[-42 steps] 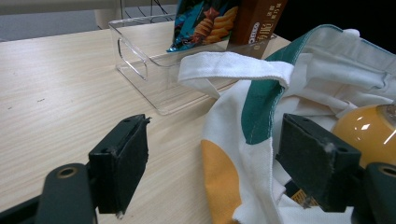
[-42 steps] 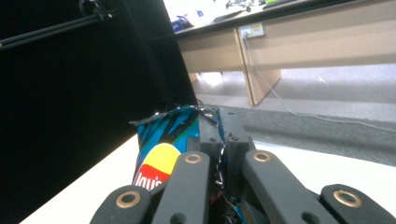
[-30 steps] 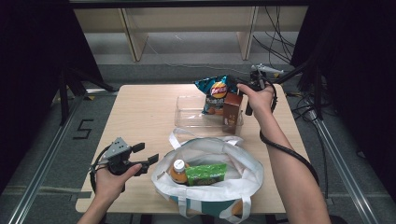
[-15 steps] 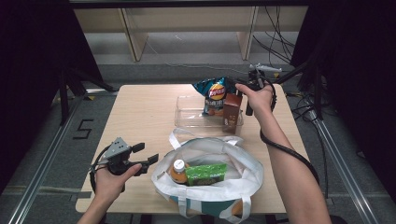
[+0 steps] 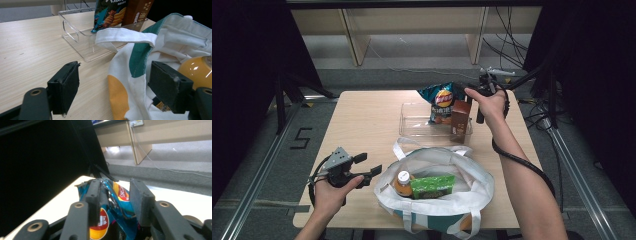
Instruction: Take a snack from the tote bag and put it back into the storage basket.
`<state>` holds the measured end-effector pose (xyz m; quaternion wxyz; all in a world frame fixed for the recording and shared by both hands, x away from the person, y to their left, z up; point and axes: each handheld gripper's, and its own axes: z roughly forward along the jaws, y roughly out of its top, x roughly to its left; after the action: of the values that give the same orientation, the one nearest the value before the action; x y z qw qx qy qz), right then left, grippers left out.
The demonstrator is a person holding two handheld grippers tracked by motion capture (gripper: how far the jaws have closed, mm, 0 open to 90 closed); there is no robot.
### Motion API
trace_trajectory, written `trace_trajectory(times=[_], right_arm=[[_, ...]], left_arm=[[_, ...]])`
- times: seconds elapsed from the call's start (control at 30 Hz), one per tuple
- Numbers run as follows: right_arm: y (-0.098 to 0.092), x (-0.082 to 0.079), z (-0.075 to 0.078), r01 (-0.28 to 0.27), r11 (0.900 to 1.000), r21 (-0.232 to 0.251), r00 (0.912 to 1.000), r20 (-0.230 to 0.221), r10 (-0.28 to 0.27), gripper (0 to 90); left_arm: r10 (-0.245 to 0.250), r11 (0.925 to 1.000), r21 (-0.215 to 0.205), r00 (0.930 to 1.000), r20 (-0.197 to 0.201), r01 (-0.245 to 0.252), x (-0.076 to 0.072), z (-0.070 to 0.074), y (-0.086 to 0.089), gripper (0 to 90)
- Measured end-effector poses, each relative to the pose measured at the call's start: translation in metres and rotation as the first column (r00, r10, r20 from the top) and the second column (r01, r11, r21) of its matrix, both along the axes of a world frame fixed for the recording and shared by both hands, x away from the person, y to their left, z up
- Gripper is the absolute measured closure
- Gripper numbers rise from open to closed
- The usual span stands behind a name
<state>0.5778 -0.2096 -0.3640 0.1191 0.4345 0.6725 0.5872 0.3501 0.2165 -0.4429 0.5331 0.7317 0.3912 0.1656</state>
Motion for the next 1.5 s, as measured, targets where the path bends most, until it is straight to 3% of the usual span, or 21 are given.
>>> trace_trajectory(times=[0.1, 0.17, 0.2, 0.33, 0.47, 0.57, 0.6, 0.63, 0.7, 0.77, 0.8, 0.83, 0.93, 0.97, 1.1, 1.37, 1.5], right_arm=[[-0.002, 0.000, 0.001, 0.002, 1.000, -0.002, 0.9999, -0.013, -0.002, 61.9], [-0.004, 0.001, 0.002, -0.002, 1.000, -0.019, 0.9999, 0.012, 0.002, 61.9], [-0.002, -0.002, 0.003, -0.001, 1.000, 0.000, 1.0000, -0.004, 0.001, 61.8], [-0.007, -0.003, 0.007, 0.004, 1.000, 0.012, 0.9995, 0.032, -0.004, 61.4], [-0.010, -0.008, 0.014, 0.014, 1.000, 0.018, 0.9993, 0.033, -0.015, 61.4], [-0.015, -0.009, 0.017, 0.015, 1.000, 0.003, 0.9982, 0.057, -0.015, 61.4], [-0.014, -0.012, 0.018, 0.021, 1.000, 0.010, 0.9990, 0.038, -0.022, 61.5], [-0.017, -0.012, 0.018, 0.022, 1.000, -0.018, 0.9975, 0.068, -0.021, 61.6], [-0.018, -0.016, 0.020, 0.025, 1.000, -0.007, 0.9978, 0.061, -0.025, 61.7], [-0.022, -0.019, 0.023, 0.029, 0.999, -0.040, 0.9960, 0.086, -0.025, 62.1], [-0.022, -0.022, 0.025, 0.039, 0.999, -0.027, 0.9972, 0.065, -0.037, 62.2], [-0.024, -0.023, 0.027, 0.038, 0.999, -0.033, 0.9954, 0.089, -0.035, 62.4], [-0.029, -0.033, 0.033, 0.045, 0.998, -0.043, 0.9950, 0.092, -0.040, 63.0], [-0.031, -0.035, 0.034, 0.041, 0.997, -0.061, 0.9927, 0.116, -0.033, 63.0], [-0.037, -0.047, 0.039, 0.040, 0.996, -0.082, 0.9925, 0.119, -0.030, 63.4], [-0.043, -0.071, 0.041, 0.018, 0.995, -0.102, 0.9887, 0.150, -0.002, 63.4], [-0.046, -0.084, 0.036, 0.015, 0.995, -0.097, 0.9908, 0.135, -0.002, 63.4]], left_arm=[[0.001, 1.0000, 0.000, 1.0000, -0.002, -0.001, 0.000, 0.000, 0.000, 23.8], [0.001, 1.0000, 0.001, 1.0000, -0.002, -0.001, 0.000, 0.000, 0.000, 23.8], [0.001, 1.0000, -0.001, 1.0000, -0.002, -0.001, 0.000, 0.000, 0.000, 23.8], [0.000, 1.0000, -0.001, 1.0000, 0.000, 0.000, 0.000, 0.000, 0.000, 23.8], [0.001, 1.0000, -0.001, 1.0000, 0.002, -0.001, 0.000, 0.000, 0.000, 23.8], [-0.002, 1.0000, -0.007, 1.0000, 0.007, 0.002, 0.000, 0.001, 0.000, 23.8], [0.003, 1.0000, -0.002, 1.0000, 0.006, -0.003, 0.000, 0.001, 0.000, 23.8], [-0.002, 1.0000, 0.005, 0.9998, 0.017, 0.002, 0.000, 0.001, 0.001, 23.8], [0.003, 1.0000, -0.003, 0.9999, 0.014, -0.003, 0.000, 0.002, 0.001, 23.8], [0.001, 1.0000, -0.010, 0.9998, 0.021, -0.001, 0.000, 0.002, 0.002, 23.8], [0.002, 1.0000, -0.008, 0.9998, 0.022, -0.001, 0.000, 0.002, 0.002, 23.9], [0.003, 1.0000, -0.001, 0.9997, 0.022, -0.003, -0.001, 0.002, 0.002, 23.8], [0.008, 1.0000, -0.004, 0.9997, 0.021, -0.008, -0.001, 0.003, 0.002, 23.9], [0.009, 0.9999, -0.005, 0.9997, 0.023, -0.009, -0.002, 0.003, 0.002, 23.9], [0.007, 0.9999, -0.015, 0.9995, 0.030, -0.007, -0.001, 0.004, 0.002, 23.9], [0.020, 0.9996, -0.022, 0.9995, 0.025, -0.020, -0.003, 0.006, 0.002, 24.2], [0.017, 0.9993, -0.033, 0.9992, 0.035, -0.016, -0.003, 0.007, 0.001, 24.2]])
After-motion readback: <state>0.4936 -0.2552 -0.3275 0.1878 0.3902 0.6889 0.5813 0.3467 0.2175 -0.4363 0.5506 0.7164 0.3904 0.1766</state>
